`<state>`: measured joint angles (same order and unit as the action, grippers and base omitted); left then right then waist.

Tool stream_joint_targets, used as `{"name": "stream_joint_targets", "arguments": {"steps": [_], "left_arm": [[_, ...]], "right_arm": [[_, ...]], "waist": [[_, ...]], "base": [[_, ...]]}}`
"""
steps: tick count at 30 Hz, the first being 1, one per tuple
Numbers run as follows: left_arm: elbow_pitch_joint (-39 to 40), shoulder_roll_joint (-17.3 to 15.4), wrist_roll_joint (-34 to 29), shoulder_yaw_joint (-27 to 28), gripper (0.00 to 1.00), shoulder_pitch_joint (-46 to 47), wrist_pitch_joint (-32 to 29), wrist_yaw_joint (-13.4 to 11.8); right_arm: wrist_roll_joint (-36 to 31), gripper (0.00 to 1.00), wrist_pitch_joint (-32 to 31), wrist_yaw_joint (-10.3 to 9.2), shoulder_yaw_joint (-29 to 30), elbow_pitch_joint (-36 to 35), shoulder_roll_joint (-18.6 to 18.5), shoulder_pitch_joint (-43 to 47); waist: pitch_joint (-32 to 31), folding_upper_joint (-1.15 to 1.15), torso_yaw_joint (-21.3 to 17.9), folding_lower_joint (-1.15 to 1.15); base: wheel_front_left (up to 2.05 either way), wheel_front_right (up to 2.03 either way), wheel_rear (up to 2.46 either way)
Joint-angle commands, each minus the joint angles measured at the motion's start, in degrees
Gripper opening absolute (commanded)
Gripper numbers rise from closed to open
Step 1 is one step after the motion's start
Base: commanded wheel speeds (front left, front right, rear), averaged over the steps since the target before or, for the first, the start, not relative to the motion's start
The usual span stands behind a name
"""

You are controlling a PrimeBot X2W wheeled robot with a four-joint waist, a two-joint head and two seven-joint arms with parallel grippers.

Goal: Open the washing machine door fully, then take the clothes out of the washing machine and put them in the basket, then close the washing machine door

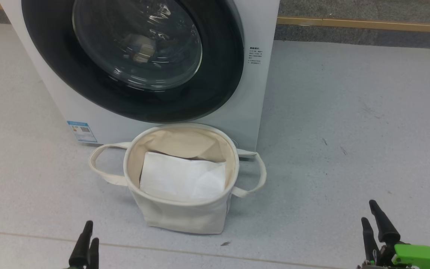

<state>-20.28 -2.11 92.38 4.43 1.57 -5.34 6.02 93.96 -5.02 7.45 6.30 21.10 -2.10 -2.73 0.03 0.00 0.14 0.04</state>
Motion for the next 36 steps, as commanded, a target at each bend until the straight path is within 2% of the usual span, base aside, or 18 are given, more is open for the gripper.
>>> {"name": "stream_joint_targets", "arguments": {"steps": [1, 12, 19, 28, 31, 36], "left_arm": [[2.58, -0.32, 0.14, 0.36, 1.0, 2.7, 0.76, -0.29], [4.39, -0.38, 0.97, 0.84, 1.0, 3.22, 2.06, -1.19], [6.74, -1.38, -0.47, -0.19, 1.0, 3.31, 2.4, -1.54], [9.28, -4.17, -6.76, -2.22, 1.0, 3.53, 4.66, -2.41], [9.49, -6.61, -12.54, -4.62, 1.0, 3.71, 5.45, -2.64], [8.92, -9.42, -22.78, -8.28, 1.0, 4.6, 6.84, -4.52]], "right_arm": [[1.12, 1.0, 0.75, 0.01, -0.42, -2.15, -0.21, -3.13], [5.18, 1.0, 1.46, 0.01, -0.85, -3.48, -0.23, -3.82], [4.3, 1.0, 2.42, 0.02, -2.43, -4.65, -0.94, -4.85], [-4.8, 1.0, 5.1, 0.02, -6.71, -6.8, -3.17, -6.24], [-9.84, 1.0, 5.76, 0.02, -8.23, -6.91, -4.19, -6.88], [-17.87, 1.0, 6.67, 0.02, -10.06, -6.37, -4.33, -7.49]], "waist": [[0.08, 0.0, 0.03, -0.03], [0.07, 0.0, 0.21, -0.04], [0.1, 0.0, 0.36, -0.04], [0.57, 0.0, 0.53, -0.04], [0.74, 0.0, 0.56, -0.04], [0.85, 0.0, 0.61, -0.04]], "base": [[0.0, 0.0, 0.0], [0.0, 0.0, 0.0], [0.0, 0.0, 0.0], [0.0, 0.0, 0.0], [0.0, 0.0, 0.0], [0.0, 0.0, 0.0]]}}
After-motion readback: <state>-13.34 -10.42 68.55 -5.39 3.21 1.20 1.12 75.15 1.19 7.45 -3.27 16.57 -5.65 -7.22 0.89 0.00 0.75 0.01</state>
